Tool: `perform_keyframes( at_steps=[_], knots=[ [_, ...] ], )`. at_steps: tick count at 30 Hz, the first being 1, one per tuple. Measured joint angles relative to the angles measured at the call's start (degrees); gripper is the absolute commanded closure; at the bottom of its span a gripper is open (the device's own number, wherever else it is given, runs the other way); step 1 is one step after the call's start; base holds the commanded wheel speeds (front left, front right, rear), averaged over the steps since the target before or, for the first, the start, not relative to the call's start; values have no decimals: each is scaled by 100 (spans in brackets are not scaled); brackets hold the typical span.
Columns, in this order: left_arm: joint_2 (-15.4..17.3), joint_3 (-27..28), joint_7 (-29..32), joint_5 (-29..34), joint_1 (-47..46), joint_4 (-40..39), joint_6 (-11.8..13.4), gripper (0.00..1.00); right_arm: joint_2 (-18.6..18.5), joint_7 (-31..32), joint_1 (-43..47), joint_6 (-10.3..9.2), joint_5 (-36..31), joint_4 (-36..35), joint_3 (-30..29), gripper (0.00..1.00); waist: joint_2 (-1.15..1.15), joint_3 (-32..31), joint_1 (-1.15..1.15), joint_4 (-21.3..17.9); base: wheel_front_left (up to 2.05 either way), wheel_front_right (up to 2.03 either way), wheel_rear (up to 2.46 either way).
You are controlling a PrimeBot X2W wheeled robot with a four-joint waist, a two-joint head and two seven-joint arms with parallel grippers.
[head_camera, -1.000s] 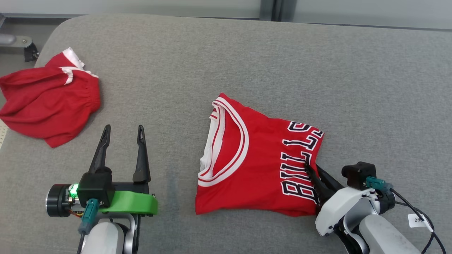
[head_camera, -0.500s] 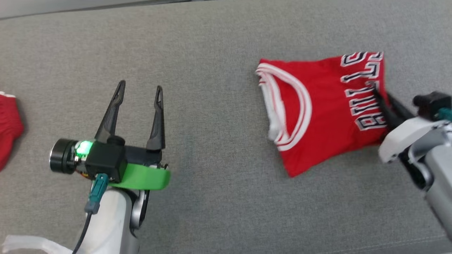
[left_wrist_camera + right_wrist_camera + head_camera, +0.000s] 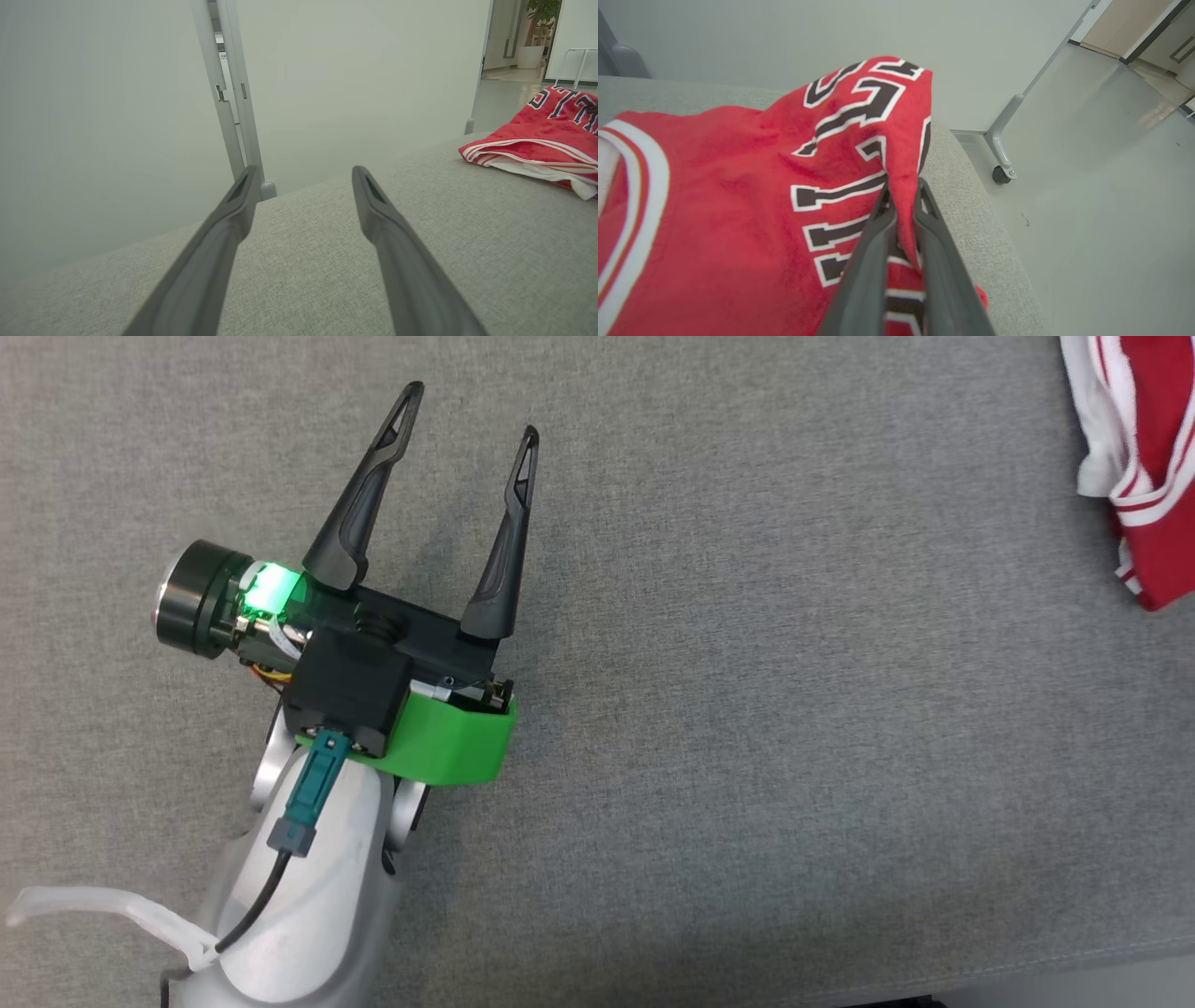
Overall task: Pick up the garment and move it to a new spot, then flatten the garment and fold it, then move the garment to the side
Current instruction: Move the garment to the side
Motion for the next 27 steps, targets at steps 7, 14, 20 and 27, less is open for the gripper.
perform_keyframes(
  at_steps=[7,14,20,27],
  knots=[
    [38,-89,0,15,-117,-2,-2,0,68,-137,-364,0,-330,687,-366,0,0,545,0,106,0,0,0],
    [94,-52,0,-33,-85,103,54,0,278,-169,48,0,-1045,11,-1512,0,0,494,0,149,0,0,0],
    [191,97,0,-190,374,308,181,0,1248,-169,1447,0,-1650,-1633,-2377,0,0,58,0,96,0,0,0],
    [211,254,0,-454,954,590,313,0,2357,-169,2893,0,-1978,-3266,-2404,0,0,-591,-1,5,0,0,0]
  ],
)
